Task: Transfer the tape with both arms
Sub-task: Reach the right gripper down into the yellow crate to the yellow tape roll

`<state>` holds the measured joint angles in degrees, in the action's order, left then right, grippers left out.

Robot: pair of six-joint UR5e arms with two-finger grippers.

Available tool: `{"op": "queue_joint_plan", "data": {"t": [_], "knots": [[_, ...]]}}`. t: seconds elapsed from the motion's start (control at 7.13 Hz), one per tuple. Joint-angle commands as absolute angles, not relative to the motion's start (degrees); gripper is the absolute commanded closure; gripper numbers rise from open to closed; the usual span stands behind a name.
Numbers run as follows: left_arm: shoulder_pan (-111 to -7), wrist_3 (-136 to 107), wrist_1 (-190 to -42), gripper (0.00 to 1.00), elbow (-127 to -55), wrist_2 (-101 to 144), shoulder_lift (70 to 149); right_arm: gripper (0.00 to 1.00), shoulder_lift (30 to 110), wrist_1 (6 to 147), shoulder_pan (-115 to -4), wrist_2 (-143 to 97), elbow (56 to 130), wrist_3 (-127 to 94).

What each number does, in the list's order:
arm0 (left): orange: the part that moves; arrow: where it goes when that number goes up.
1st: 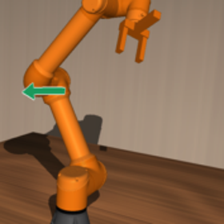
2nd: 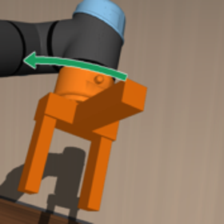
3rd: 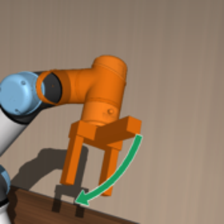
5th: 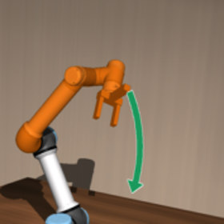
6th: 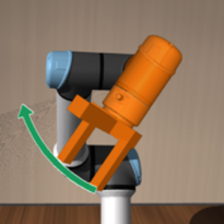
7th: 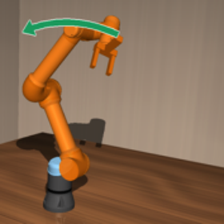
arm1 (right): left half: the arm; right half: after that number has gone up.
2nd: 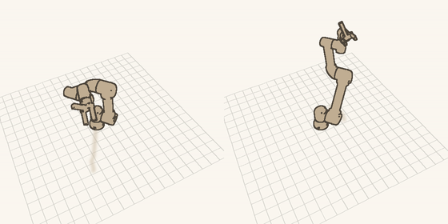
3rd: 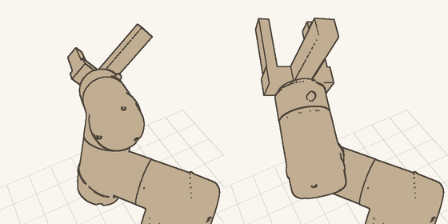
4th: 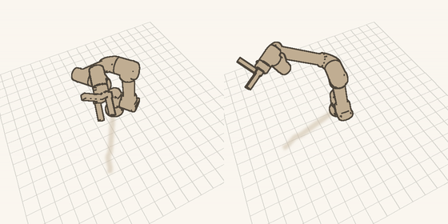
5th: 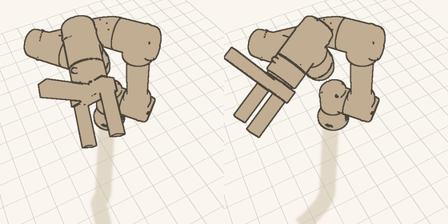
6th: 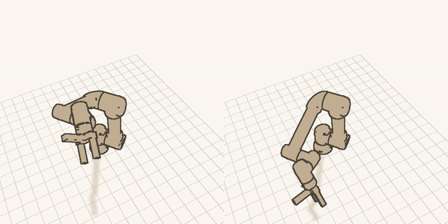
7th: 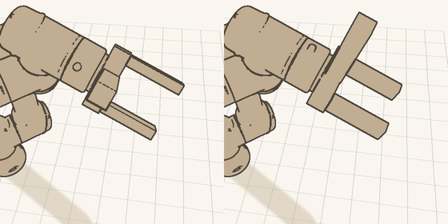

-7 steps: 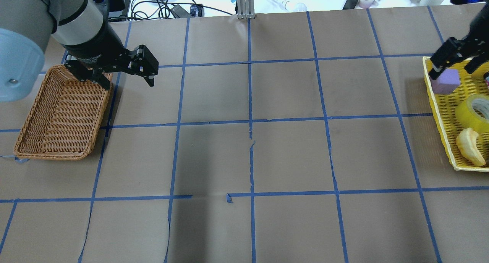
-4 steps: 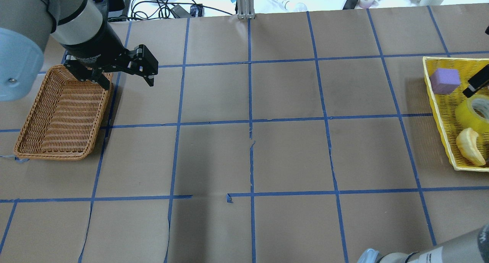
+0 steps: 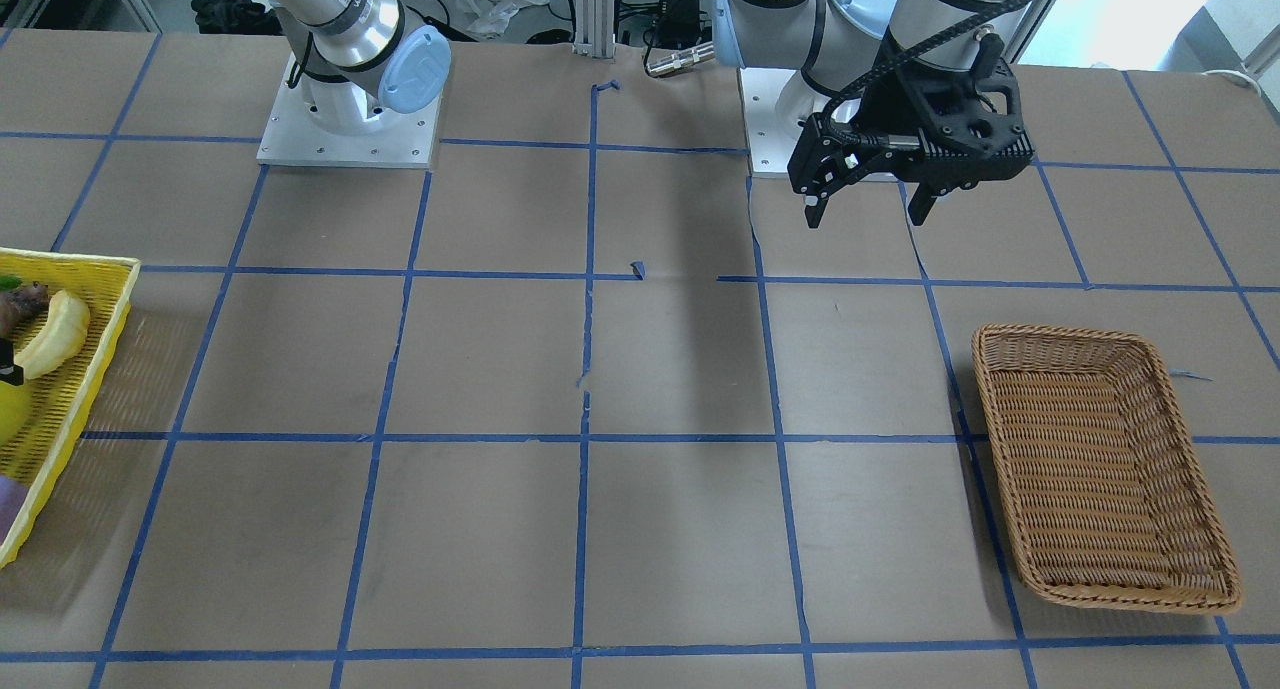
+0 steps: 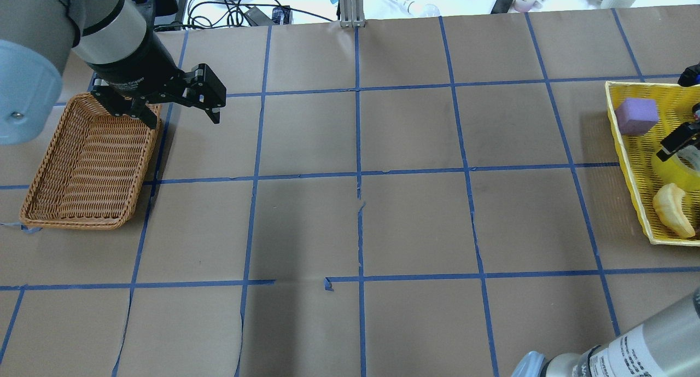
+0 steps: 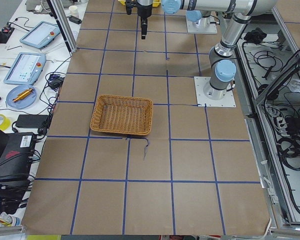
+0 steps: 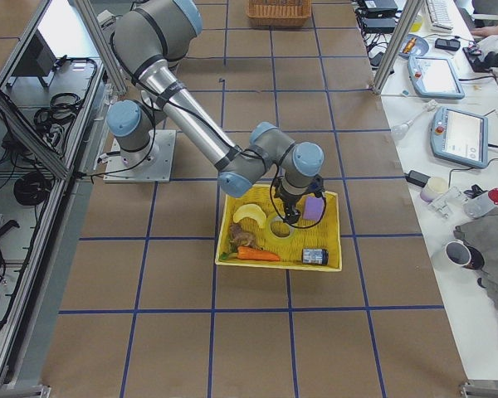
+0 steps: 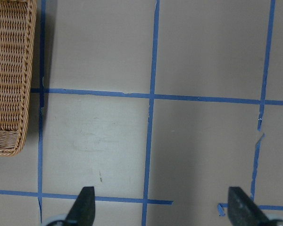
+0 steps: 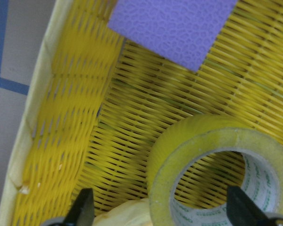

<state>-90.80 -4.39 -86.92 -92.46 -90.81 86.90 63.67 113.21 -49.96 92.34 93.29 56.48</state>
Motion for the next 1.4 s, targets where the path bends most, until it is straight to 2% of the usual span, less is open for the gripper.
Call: {"op": "queue_joint_plan", "data": {"t": [0.0,0.28,0.42,0.84,1.26], "knots": [[-90.79,-4.39,-86.92,0.0,-92.46,-90.79,86.92,0.1,61.88,114.51,-49.04,91.85,93.43,56.34],[-90.79,-4.39,-86.92,0.0,-92.46,-90.88,86.92,0.74,61.7,114.79,-49.04,92.02,93.69,55.9],[-90.79,-4.39,-86.92,0.0,-92.46,-90.88,86.84,1.0,61.87,114.7,-49.04,92.28,93.6,55.72],[-90.79,-4.39,-86.92,0.0,-92.46,-90.79,86.84,1.0,63.36,114.09,-49.13,91.67,93.34,53.45],[-90.79,-4.39,-86.92,0.0,-92.46,-90.79,86.92,1.0,72.38,105.43,-54.11,91.76,92.99,46.71]]}}
